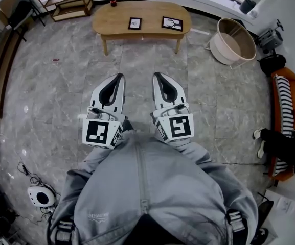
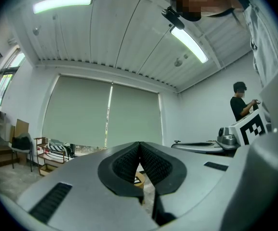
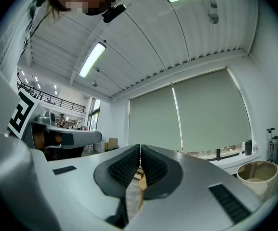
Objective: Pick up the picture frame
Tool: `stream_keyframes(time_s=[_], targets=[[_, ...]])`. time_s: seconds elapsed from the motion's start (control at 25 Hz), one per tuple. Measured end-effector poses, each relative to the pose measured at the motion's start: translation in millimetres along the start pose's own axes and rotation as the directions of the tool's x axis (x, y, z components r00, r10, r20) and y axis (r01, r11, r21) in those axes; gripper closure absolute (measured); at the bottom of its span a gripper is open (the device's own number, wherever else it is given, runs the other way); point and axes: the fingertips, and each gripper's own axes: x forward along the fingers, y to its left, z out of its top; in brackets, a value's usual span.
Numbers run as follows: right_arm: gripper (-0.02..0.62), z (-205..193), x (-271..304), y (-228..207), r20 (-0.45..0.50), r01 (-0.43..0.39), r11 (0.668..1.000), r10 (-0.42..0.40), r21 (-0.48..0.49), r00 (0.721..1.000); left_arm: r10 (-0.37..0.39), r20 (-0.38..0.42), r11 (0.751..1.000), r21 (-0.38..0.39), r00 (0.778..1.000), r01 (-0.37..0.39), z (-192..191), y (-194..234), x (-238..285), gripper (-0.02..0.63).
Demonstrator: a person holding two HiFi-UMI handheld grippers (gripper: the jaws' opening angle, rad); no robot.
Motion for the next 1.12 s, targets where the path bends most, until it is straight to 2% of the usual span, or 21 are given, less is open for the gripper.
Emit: stream_keyframes(time_s=[0.36,0.84,1.12], targets=[[0.563,-15.3,50.6,-7.1,0.006,0.002,1.0,-0.002,0.005,1.0,0.018,0.001,1.0,-0.025,1.0,-0.018,-16.7,51.9,32.4,0.588],[0.563,-45.8,216.5,-51.7,-0.033,0.067,0.998,-0.066,0.02,0.997,-0.094,-0.004,0.995,-0.034,0.996,0.093,-31.4,166.2,162.4,0.589],[0.563,-52.1,284.7,-67.7,-0.043,0.119,0.993,-0.118,0.015,0.992,-0.147,-0.007,0.988,-0.047,0.989,0.147,-36.0,220.5,216.1,0.588]])
